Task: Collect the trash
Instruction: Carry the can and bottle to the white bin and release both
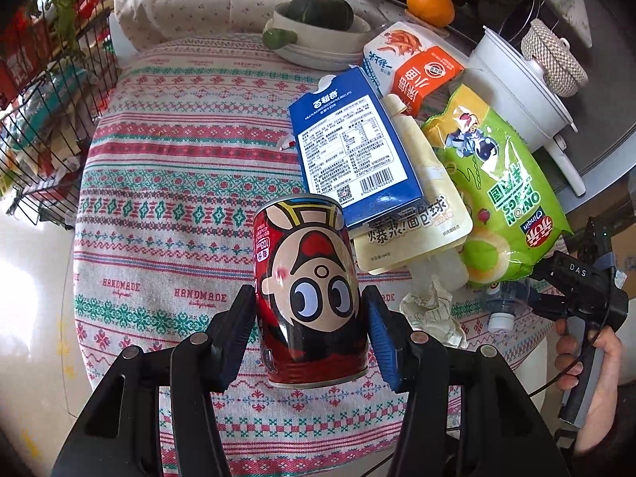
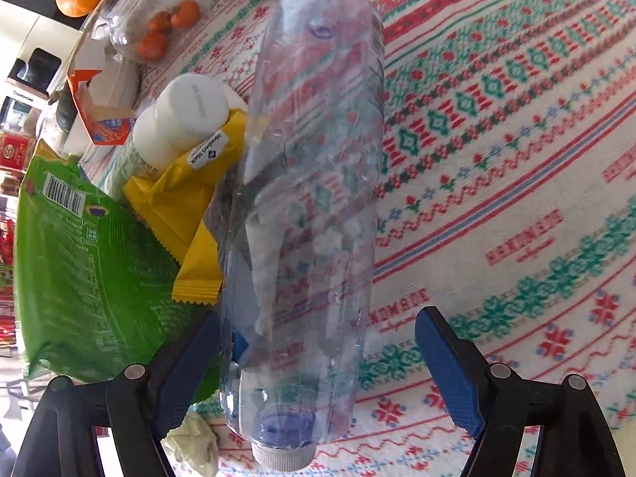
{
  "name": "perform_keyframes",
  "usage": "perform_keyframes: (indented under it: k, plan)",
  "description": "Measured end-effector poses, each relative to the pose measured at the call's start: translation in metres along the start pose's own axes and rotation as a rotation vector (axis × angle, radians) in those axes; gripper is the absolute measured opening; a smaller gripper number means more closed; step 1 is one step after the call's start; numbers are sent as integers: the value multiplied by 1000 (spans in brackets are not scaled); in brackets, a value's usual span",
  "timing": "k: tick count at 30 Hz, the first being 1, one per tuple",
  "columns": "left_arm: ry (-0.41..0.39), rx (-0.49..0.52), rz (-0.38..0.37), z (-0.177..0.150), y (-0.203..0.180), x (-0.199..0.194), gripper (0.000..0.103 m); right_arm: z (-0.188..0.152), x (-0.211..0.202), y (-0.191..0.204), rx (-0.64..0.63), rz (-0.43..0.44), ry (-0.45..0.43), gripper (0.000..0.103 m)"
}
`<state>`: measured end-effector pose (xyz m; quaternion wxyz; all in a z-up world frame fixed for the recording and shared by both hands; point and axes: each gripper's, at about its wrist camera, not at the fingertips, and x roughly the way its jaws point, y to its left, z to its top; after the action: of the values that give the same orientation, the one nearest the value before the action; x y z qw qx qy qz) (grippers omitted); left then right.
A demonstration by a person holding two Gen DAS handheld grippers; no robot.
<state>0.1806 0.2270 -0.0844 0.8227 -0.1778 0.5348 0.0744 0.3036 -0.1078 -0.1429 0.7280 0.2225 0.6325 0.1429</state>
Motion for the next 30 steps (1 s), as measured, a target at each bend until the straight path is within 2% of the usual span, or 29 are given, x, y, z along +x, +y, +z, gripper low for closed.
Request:
perform_keyframes:
  k: [1, 3, 4, 5, 10, 17, 24, 30]
  plan:
    - [-2, 4, -3, -1, -2, -1, 57, 0, 4, -1, 15, 17, 17, 85]
    - [-9, 12, -12, -4, -7, -6, 57, -1, 4, -1, 16, 28, 14, 78]
    - [-12, 17, -18, -5, -10, -8, 57, -1, 5, 0, 16, 66, 32, 64]
    - [-17, 22, -23, -6, -13, -10, 57, -2, 6, -1, 27, 103, 52, 63]
    - [-38, 60, -64, -13, -33, -23, 57, -11, -12, -1, -34, 27, 11, 63]
    - [-63, 146, -145, -29, -81, -38, 57, -22, -66, -15, -65, 30, -64, 62]
    - [-50, 302, -218, -61, -153, -40, 57, -34, -109, -38, -74, 45, -119, 62]
    - [6, 466, -274, -99, -225, -22, 57, -58, -143, -64, -70, 54, -159, 62]
